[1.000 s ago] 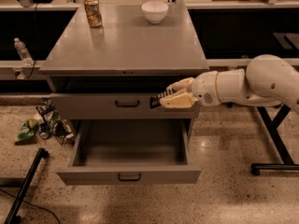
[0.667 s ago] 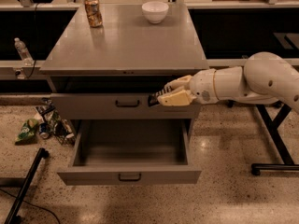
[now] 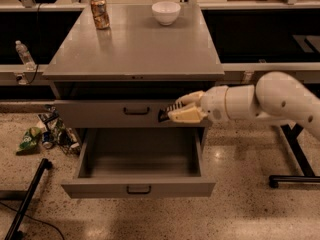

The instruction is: Place rxbar chocolate into middle drawer

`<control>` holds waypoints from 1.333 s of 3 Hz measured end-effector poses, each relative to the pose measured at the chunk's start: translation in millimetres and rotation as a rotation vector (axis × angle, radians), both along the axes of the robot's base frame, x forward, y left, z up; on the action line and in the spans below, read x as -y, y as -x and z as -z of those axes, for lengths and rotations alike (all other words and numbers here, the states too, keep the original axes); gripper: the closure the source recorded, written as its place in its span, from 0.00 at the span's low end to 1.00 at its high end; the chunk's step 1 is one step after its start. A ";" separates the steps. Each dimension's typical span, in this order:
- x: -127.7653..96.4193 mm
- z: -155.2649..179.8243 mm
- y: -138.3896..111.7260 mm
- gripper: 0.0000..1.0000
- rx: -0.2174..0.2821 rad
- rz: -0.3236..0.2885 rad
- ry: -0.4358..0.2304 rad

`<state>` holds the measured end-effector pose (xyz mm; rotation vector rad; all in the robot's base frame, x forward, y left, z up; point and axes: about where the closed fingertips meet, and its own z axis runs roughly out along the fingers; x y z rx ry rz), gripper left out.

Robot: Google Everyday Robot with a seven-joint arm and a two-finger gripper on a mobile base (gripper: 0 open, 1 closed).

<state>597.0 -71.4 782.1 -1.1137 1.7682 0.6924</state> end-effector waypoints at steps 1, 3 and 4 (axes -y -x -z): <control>2.1 62.4 -0.5 1.00 0.001 0.036 -0.028; -4.0 130.0 -10.8 1.00 0.014 0.052 -0.053; -3.2 145.7 -12.8 1.00 -0.003 0.062 -0.057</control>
Offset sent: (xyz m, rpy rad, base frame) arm 0.0254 0.0007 -0.1949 0.0666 -0.0501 -0.0852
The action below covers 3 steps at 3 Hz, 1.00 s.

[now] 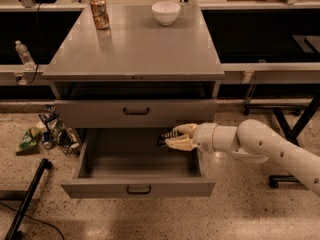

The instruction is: Place rxbar chocolate into middle drawer

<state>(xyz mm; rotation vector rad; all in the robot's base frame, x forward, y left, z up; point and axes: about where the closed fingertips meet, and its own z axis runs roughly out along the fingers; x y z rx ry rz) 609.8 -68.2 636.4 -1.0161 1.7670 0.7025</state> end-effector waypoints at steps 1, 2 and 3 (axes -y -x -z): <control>4.7 28.6 -14.6 1.00 0.011 0.019 -0.007; 2.8 59.8 -25.6 1.00 0.011 0.037 0.010; -1.6 100.3 -29.2 0.81 -0.027 0.041 0.029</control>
Offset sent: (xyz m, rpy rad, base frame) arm 0.0419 -0.0055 -0.1004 -0.0402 -0.0150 -0.0740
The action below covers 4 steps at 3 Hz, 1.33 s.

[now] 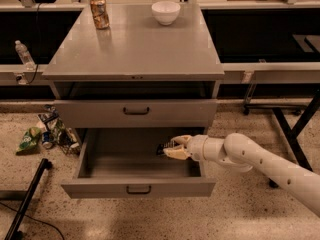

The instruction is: Place rxbar chocolate into middle drawer

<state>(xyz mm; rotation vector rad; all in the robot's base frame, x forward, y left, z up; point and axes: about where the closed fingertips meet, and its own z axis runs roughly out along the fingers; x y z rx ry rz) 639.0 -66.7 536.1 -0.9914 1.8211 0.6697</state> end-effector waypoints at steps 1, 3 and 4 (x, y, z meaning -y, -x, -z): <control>-6.3 38.6 -3.3 0.58 -0.024 0.008 0.016; -26.2 67.6 -14.0 0.44 -0.029 -0.014 0.002; -19.2 62.0 -7.9 0.42 -0.043 0.007 -0.023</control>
Offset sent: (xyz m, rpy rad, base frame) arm 0.0172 0.0270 -0.0882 -0.0409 0.0374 0.0153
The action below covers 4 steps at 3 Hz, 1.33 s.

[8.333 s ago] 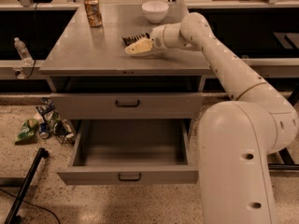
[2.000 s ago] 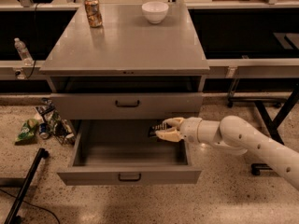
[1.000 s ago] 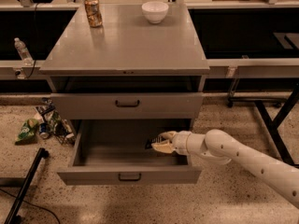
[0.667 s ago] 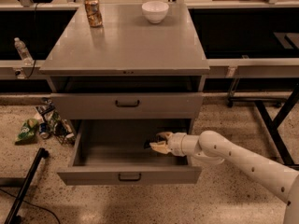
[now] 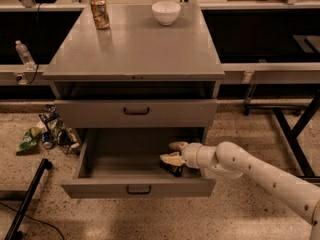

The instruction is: Place rxbar chocolate into middle drawer

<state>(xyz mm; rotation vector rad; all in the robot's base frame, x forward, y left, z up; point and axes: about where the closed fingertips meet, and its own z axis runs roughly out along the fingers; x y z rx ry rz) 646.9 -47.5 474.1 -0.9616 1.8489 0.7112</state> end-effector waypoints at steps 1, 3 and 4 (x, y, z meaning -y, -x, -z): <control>21.6 -16.8 17.8 0.40 -0.004 0.033 -0.048; 135.3 -100.7 41.5 0.95 0.145 0.138 -0.100; 132.3 -98.1 41.7 0.84 0.140 0.135 -0.102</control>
Offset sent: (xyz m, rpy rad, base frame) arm -0.0506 -0.1437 0.0968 0.1683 -0.1305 -0.1177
